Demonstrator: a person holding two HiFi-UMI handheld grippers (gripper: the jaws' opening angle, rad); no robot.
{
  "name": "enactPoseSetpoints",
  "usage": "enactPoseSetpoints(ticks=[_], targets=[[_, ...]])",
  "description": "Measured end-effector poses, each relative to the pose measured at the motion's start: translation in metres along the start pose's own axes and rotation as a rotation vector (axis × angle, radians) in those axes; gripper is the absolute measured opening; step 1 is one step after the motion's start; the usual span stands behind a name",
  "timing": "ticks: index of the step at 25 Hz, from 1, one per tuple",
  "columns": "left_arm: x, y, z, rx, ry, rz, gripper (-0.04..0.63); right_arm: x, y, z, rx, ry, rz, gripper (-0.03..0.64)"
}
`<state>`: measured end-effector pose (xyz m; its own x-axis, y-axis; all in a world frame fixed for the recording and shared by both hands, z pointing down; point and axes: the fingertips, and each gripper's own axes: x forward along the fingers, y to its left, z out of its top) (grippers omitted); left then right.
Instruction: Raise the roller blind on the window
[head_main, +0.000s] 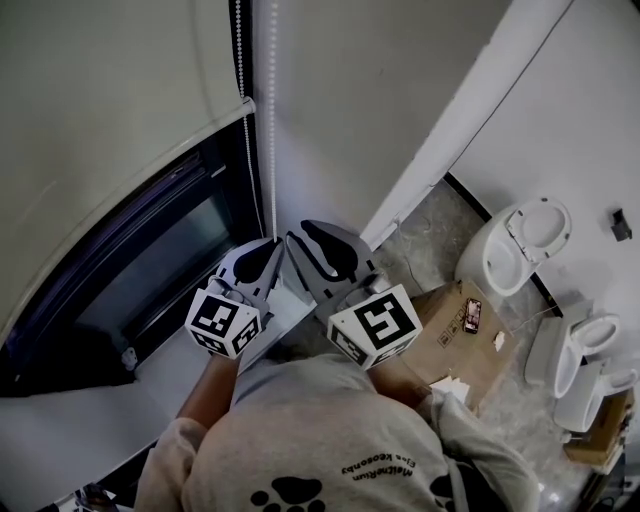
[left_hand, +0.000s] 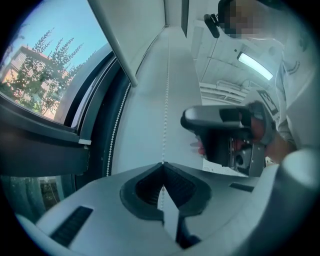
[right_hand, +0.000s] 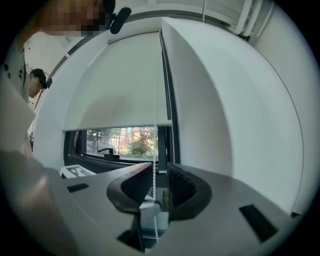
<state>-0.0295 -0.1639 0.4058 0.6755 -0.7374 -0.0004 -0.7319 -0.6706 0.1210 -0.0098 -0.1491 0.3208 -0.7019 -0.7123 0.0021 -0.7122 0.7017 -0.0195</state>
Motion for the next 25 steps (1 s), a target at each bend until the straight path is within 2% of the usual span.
enactPoseSetpoints(ticks=[4, 10, 15, 18, 22, 25], targets=[[0.001, -0.002, 0.000, -0.001, -0.003, 0.001, 0.009, 0.009, 0.002, 0.034, 0.009, -0.029, 0.016, 0.089], [0.000, -0.004, 0.000, -0.003, -0.007, 0.003, 0.009, 0.023, 0.008, 0.062, -0.005, -0.043, 0.061, 0.077], [0.001, -0.005, -0.001, -0.004, -0.011, 0.005, 0.009, 0.032, 0.012, 0.071, -0.020, -0.036, 0.097, 0.067], [0.001, -0.006, -0.001, -0.007, -0.012, 0.007, 0.008, 0.036, 0.012, 0.073, -0.031, -0.034, 0.101, 0.021], [0.000, -0.003, -0.001, -0.009, -0.019, 0.014, 0.009, 0.037, 0.011, 0.073, -0.024, -0.041, 0.108, 0.015], [0.000, -0.003, -0.002, -0.010, -0.018, 0.009, 0.009, 0.037, 0.011, 0.071, -0.061, -0.048, 0.088, 0.014]])
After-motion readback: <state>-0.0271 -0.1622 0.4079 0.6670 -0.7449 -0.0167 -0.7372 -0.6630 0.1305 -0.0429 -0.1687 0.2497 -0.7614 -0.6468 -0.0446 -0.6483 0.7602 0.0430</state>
